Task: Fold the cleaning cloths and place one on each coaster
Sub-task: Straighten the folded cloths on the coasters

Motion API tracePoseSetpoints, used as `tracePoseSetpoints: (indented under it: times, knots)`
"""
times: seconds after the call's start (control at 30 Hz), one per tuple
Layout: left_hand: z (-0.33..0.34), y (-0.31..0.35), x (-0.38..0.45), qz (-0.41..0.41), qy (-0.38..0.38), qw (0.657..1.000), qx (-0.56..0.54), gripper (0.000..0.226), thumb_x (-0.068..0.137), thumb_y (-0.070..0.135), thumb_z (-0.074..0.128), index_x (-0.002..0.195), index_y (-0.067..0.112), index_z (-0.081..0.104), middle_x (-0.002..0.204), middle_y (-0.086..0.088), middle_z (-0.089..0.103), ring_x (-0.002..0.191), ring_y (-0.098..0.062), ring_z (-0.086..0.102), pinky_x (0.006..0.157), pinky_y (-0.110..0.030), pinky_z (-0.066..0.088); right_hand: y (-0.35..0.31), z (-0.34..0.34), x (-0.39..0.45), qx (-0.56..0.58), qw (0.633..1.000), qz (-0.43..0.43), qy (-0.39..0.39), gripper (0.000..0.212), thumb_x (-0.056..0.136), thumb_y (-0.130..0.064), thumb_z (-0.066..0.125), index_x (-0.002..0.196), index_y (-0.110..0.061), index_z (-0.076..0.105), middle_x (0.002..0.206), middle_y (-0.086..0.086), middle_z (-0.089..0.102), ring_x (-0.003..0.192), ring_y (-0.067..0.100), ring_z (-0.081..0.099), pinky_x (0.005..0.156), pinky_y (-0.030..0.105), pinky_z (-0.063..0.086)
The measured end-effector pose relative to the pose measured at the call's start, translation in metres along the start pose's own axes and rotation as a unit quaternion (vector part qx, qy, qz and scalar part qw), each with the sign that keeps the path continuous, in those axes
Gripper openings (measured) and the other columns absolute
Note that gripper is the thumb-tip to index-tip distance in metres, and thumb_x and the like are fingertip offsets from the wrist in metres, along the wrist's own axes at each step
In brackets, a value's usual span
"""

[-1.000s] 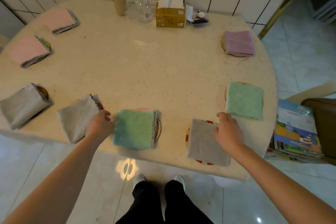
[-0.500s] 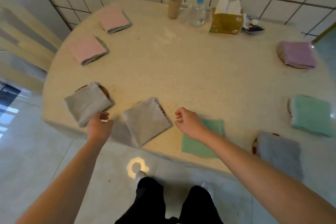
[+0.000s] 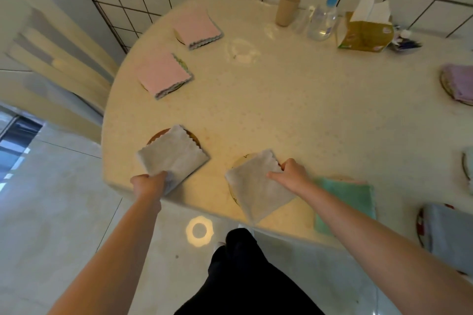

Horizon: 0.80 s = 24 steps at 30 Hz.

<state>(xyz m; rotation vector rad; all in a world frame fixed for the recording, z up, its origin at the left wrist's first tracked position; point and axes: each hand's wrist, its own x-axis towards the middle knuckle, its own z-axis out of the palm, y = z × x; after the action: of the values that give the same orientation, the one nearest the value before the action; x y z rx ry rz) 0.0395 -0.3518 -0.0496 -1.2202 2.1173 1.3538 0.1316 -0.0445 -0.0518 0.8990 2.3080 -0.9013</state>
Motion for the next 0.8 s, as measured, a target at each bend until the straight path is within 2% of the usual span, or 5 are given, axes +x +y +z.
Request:
tracePoseSetpoints:
  times: [0.17, 0.33, 0.47, 0.63, 0.8]
  knots:
    - [-0.004, 0.007, 0.007, -0.038, -0.012, 0.999, -0.026, 0.049, 0.073, 0.021, 0.078, 0.100, 0.006, 0.042, 0.078, -0.009, 0.045, 0.079, -0.024, 0.053, 0.089, -0.037, 0.051, -0.006, -0.005, 0.006, 0.024, 0.998, 0.014, -0.061, 0.044, 0.076, -0.051, 0.065, 0.093, -0.012, 0.058, 0.096, 0.003, 0.063, 0.085, 0.019, 0.058, 0.066, 0.030, 0.045]
    - [-0.012, 0.010, 0.012, -0.006, -0.074, 0.991, -0.108, 0.029, 0.077, 0.017, 0.076, 0.096, 0.006, 0.057, 0.099, -0.011, 0.058, 0.085, -0.023, 0.056, 0.088, -0.039, 0.052, -0.009, -0.010, 0.001, 0.081, 0.991, -0.017, -0.107, 0.036, 0.079, -0.038, 0.067, 0.108, -0.017, 0.061, 0.103, 0.000, 0.065, 0.092, 0.017, 0.062, 0.082, 0.036, 0.054]
    - [-0.021, 0.029, 0.006, 0.032, -0.226, 0.958, -0.176, 0.037, 0.086, 0.001, 0.057, 0.123, 0.001, 0.052, 0.115, -0.013, 0.060, 0.104, -0.031, 0.059, 0.080, -0.042, 0.053, -0.010, -0.012, -0.009, 0.199, 0.968, -0.027, -0.149, 0.031, 0.083, -0.024, 0.065, 0.113, -0.022, 0.057, 0.107, -0.001, 0.065, 0.097, 0.019, 0.064, 0.087, 0.042, 0.053]
    - [-0.030, 0.059, 0.020, 0.086, -0.345, 0.931, -0.085, 0.042, 0.087, -0.005, 0.046, 0.127, 0.009, 0.050, 0.115, -0.015, 0.056, 0.099, -0.033, 0.056, 0.055, -0.039, 0.056, -0.013, -0.003, -0.015, 0.452, 0.884, 0.035, -0.110, 0.030, 0.086, -0.008, 0.062, 0.114, -0.016, 0.060, 0.104, 0.005, 0.069, 0.097, 0.025, 0.064, 0.084, 0.039, 0.051]
    - [-0.033, 0.063, 0.054, 0.066, -0.364, 0.928, 0.054, 0.033, 0.091, 0.000, 0.053, 0.124, 0.003, 0.050, 0.115, -0.018, 0.060, 0.096, -0.033, 0.060, 0.071, -0.045, 0.055, -0.002, 0.029, -0.028, 0.495, 0.857, 0.131, -0.054, 0.030, 0.090, -0.012, 0.058, 0.119, -0.019, 0.054, 0.105, 0.004, 0.063, 0.099, 0.026, 0.058, 0.072, 0.037, 0.049]
